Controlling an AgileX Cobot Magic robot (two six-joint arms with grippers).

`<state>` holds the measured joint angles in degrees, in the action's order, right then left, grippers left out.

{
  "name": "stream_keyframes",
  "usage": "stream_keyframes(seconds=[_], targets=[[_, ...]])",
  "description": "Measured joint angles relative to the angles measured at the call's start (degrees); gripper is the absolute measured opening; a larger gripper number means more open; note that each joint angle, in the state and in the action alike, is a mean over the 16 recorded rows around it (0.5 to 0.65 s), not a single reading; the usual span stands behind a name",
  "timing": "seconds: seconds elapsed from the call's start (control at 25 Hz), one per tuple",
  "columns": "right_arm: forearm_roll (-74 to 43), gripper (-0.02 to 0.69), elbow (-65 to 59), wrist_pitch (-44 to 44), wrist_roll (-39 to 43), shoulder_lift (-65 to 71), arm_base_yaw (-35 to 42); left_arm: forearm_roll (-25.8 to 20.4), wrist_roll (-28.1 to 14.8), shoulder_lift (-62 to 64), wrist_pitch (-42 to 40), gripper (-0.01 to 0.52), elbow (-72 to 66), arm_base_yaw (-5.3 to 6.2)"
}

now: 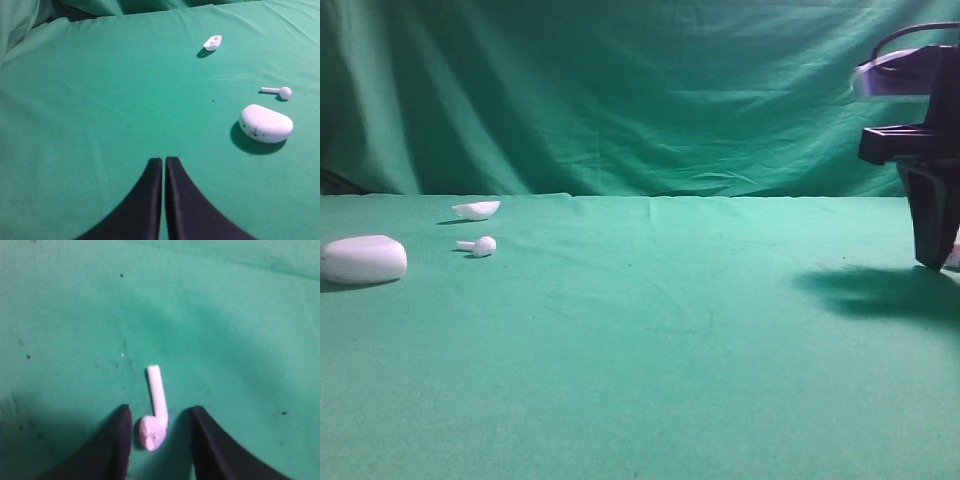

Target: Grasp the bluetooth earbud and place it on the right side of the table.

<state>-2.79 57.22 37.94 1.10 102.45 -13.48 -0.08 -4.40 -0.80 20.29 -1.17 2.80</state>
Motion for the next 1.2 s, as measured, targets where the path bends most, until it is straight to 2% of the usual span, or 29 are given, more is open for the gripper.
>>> stream_keyframes(seconds=[0.28, 0.68, 0.84, 1.2], targets=[[0.8, 0.327, 1.6, 3.2, 0.4, -0.6, 0.1, 0.0, 0.0, 0.0, 0.0, 0.0, 0.0, 0.0], [3.7, 0.33, 4.8, 10.8, 0.3, -10.6, 0.1, 0.0, 0.0, 0.0, 0.0, 0.0, 0.0, 0.0], [4.6, 0.281, 5.2, 13.9, 0.2, -18.5, 0.0, 0.0, 0.0, 0.0, 0.0, 0.0, 0.0, 0.0], [4.8, 0.095, 2.4, 20.1, 0.2, -40.8, 0.0, 0.0, 0.0, 0.0, 0.0, 0.0, 0.0, 0.0]])
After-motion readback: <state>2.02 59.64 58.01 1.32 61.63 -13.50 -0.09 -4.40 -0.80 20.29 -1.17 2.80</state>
